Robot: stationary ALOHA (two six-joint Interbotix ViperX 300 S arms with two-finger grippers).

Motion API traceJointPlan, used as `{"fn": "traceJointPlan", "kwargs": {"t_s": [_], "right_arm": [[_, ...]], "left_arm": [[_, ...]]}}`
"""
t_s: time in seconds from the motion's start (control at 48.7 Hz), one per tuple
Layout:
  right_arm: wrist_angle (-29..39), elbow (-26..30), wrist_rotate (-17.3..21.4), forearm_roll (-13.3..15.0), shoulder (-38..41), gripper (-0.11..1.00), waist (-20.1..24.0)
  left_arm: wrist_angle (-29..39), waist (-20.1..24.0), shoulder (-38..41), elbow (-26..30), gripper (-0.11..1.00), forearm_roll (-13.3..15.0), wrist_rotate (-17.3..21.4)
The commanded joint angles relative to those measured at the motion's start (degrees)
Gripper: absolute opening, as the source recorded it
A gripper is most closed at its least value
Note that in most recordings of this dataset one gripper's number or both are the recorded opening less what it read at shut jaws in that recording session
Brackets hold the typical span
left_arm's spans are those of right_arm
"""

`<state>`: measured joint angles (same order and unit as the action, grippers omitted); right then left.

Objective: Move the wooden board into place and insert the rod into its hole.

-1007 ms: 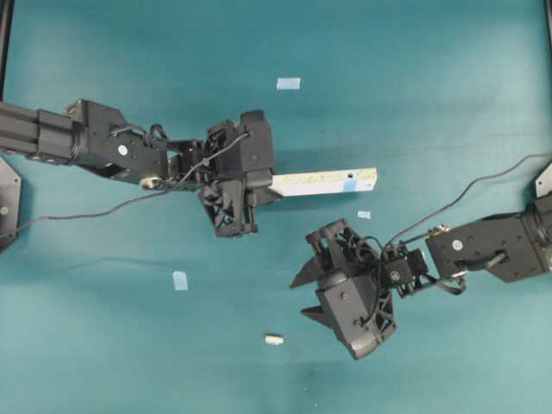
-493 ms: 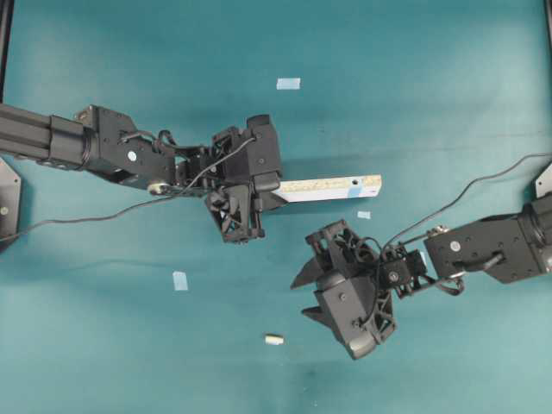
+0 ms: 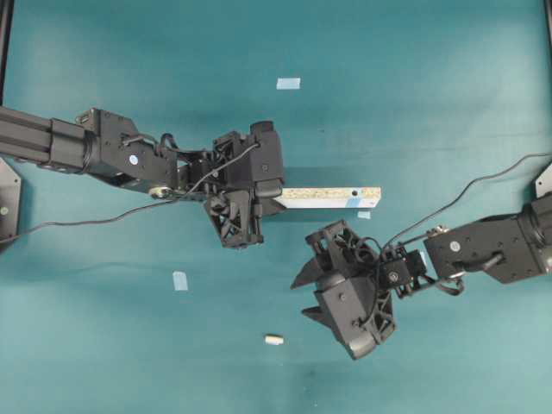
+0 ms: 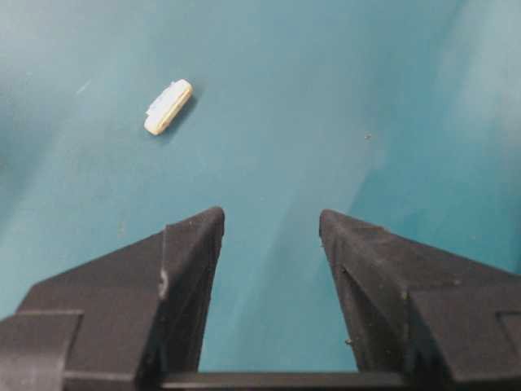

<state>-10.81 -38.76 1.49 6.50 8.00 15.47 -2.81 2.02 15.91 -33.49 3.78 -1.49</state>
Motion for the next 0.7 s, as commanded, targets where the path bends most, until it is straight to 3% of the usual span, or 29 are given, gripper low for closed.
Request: {"fn": "traceJointPlan", "kwargs": {"t_s": [0.0, 0.555, 0.637, 0.678], "right_arm": [[-0.3, 1.1, 0.0, 0.1, -0.8, 0.62, -0.1], [-0.3, 1.1, 0.0, 0.1, -0.8, 0.62, -0.1], [-0.3, 1.1, 0.0, 0.0, -0.8, 0.62, -0.1], [-0.3, 1.1, 0.0, 0.1, -0.8, 0.62, -0.1]], "left_arm": [[0.4, -0.7, -1.2, 0.6, 0.22, 0.1, -0.6], [1.1, -0.6, -1.8, 0.5, 0.23, 0.1, -0.7], [1.1, -0.6, -2.2, 0.6, 0.39, 0.2, -0.7], [1.1, -0.6, -2.4, 0.6, 0.41, 0.2, -0.7]]}}
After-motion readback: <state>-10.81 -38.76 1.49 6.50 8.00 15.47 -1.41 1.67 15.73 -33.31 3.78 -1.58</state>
